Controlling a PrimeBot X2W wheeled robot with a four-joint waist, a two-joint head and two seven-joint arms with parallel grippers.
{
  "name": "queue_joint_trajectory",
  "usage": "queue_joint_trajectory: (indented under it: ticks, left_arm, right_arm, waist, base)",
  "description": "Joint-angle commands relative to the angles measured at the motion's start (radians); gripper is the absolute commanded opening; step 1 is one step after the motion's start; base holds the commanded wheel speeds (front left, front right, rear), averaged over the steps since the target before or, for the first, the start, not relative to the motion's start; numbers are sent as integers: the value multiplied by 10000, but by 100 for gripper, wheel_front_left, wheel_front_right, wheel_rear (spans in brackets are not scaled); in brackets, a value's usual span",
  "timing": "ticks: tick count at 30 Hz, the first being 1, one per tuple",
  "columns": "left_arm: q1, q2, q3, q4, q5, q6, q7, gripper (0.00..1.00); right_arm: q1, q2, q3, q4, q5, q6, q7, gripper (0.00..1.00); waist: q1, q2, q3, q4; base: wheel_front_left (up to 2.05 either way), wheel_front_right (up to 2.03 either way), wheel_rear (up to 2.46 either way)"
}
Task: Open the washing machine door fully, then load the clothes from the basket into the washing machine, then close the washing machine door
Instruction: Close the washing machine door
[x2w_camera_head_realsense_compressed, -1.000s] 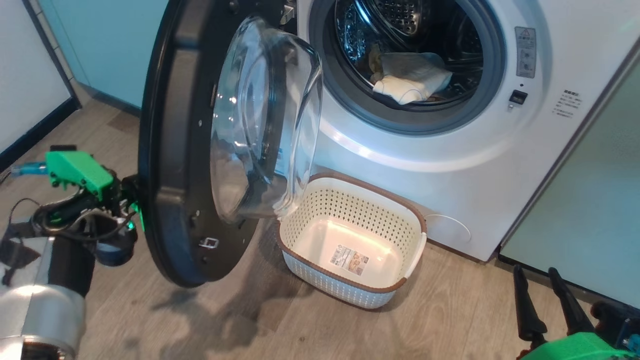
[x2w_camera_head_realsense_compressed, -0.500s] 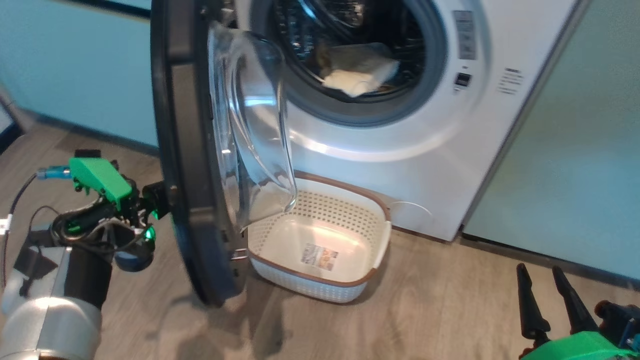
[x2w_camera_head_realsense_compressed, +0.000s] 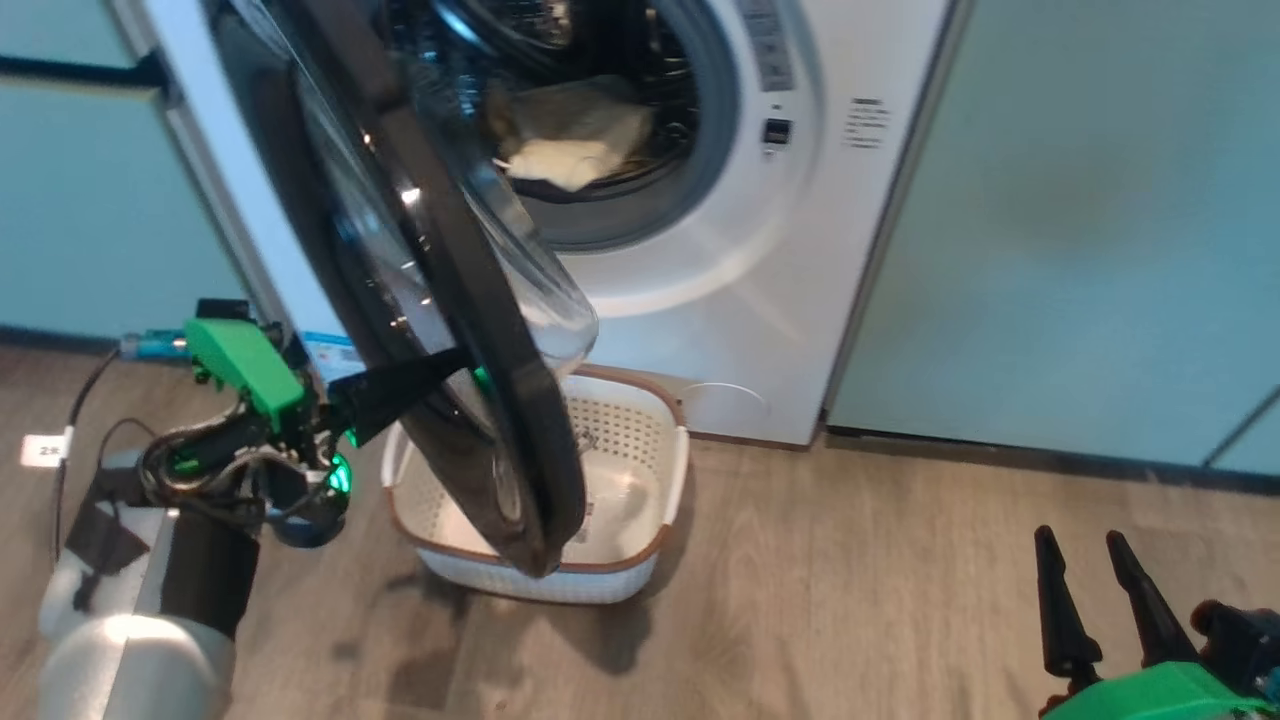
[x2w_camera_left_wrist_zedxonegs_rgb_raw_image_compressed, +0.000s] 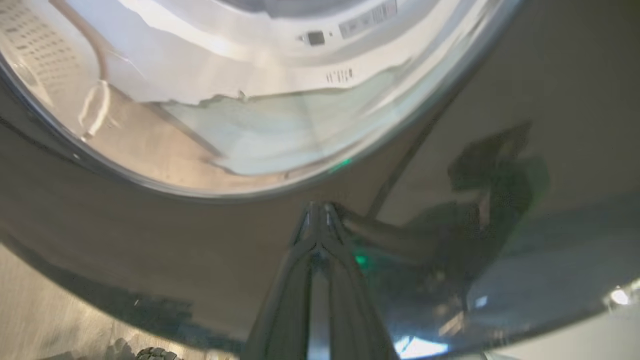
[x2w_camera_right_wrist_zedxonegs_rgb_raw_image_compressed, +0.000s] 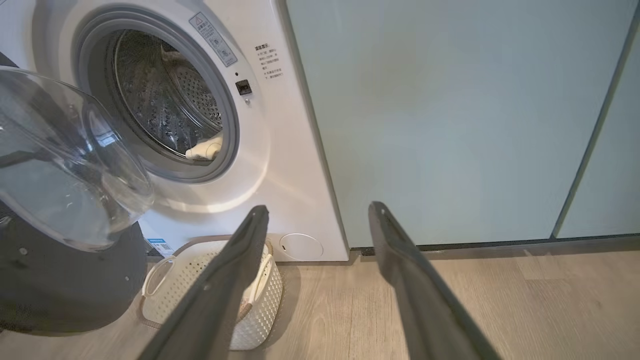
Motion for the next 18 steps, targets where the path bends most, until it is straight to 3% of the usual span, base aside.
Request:
queue_joint_trajectory:
  ticks: [1, 10, 18]
  left_arm:
    - [-307, 258, 350, -427, -76, -3, -3, 0]
    - [-122, 290, 602, -780, -135, -11, -208, 0]
    - [9, 202, 677, -931, -134, -43, -327, 0]
  right_arm:
    - [-311, -193, 193, -338, -66, -29, -67, 100]
    - [-519, -292, 398, -401, -38, -29, -67, 100]
    - [-466, -316, 318, -429, -51, -29, -67, 100]
  waist:
    - [0, 0, 49, -291]
    - [0, 0, 291, -1186]
    - [0, 0, 220, -1303]
  base:
    - [0, 0, 0]
    - [0, 0, 0]
    - [0, 0, 0]
